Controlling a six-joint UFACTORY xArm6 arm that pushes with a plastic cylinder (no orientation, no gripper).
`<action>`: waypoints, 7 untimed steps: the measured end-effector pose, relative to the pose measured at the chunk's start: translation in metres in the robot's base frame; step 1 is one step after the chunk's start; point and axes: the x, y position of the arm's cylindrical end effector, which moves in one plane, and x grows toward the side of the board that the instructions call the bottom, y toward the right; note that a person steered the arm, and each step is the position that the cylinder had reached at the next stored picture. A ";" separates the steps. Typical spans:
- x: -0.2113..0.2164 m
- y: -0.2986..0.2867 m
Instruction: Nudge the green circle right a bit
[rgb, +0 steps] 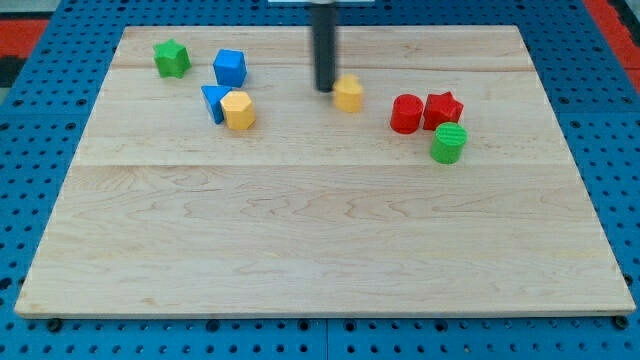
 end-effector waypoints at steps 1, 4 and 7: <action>-0.009 0.104; 0.063 0.300; 0.298 0.200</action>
